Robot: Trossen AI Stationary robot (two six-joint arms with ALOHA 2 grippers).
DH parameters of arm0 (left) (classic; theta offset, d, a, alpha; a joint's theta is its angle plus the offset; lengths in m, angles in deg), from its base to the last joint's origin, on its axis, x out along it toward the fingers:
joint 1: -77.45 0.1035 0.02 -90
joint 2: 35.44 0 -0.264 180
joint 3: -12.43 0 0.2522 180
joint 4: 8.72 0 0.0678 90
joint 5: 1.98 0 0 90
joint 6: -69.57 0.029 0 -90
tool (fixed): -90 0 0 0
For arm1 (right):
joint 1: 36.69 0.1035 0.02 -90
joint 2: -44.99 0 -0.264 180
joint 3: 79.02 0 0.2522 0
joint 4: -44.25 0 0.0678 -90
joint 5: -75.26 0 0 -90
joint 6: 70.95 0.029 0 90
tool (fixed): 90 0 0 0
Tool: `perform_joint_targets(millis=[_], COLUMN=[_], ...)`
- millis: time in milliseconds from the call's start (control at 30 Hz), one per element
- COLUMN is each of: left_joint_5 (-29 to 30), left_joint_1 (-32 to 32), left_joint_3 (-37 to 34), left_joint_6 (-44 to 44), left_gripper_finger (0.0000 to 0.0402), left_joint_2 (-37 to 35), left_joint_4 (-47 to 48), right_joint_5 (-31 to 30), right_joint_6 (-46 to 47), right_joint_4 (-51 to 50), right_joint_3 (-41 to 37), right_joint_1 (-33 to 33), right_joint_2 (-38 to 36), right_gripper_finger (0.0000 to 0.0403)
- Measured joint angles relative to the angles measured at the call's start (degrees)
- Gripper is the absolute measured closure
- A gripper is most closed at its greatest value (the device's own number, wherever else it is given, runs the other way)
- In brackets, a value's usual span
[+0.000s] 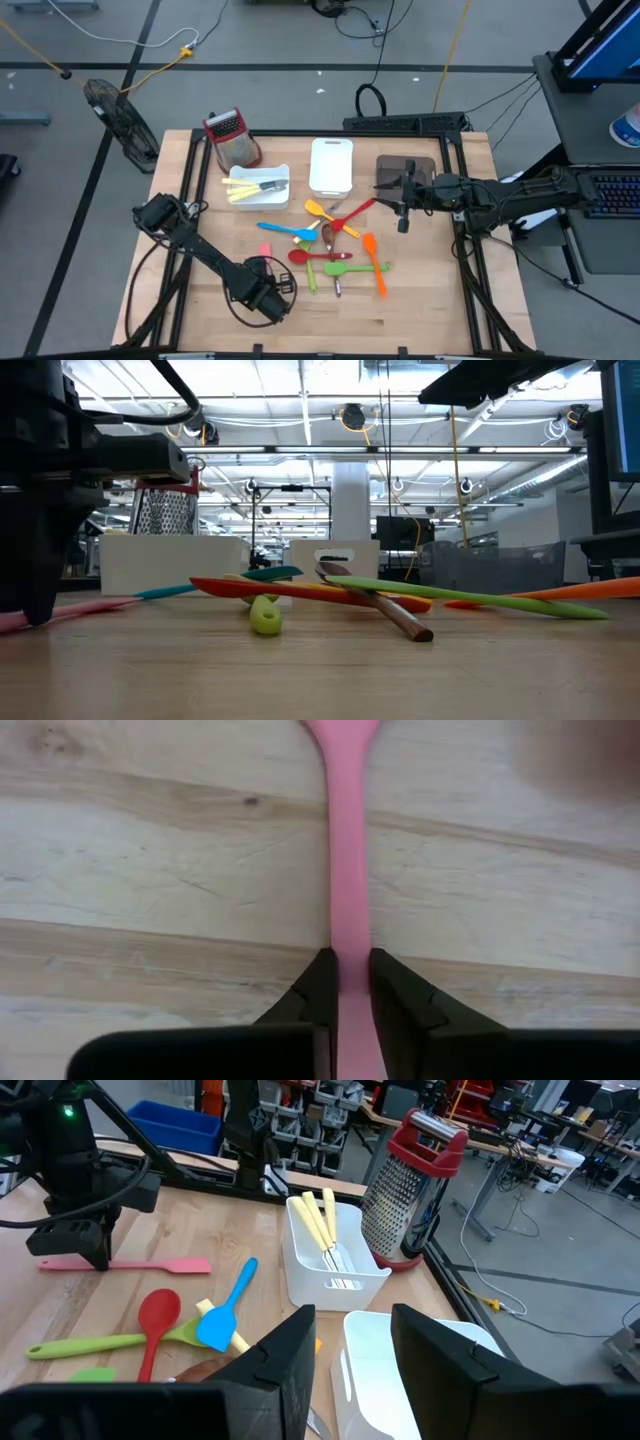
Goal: Pick & Place Kitchen Items
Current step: Put the pink spatula into the black bin
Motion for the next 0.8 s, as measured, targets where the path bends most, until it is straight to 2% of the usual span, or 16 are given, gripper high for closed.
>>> perform_joint_targets(millis=[233,467,667,800], left_joint_5=[-0.62,-2.72,-3.03,0.42], left_joint_1=[0.00,0.08,0.02,0.21], left_joint_3=[-0.02,-0.32,-0.25,-0.22], left_joint_6=[-0.09,1.20,1.15,1.05], left_gripper_finger=[0.0359,0.0277,0.0211,0.0184], left_joint_2=[0.01,-1.65,-6.50,-9.84], left_joint_4=[0.37,0.77,5.38,11.65], right_joint_5=[0.00,0.00,0.00,0.00], right_joint_6=[0.00,0.00,0.00,-0.02], right_joint_4=[-0.02,-0.04,-0.04,-0.04], right_joint_3=[0.00,0.00,0.00,0.00], right_joint_1=[-0.01,0.01,0.00,0.01], right_joint_2=[0.00,-0.01,0.00,0.00], right_gripper_finger=[0.0273,0.0273,0.0273,0.0273])
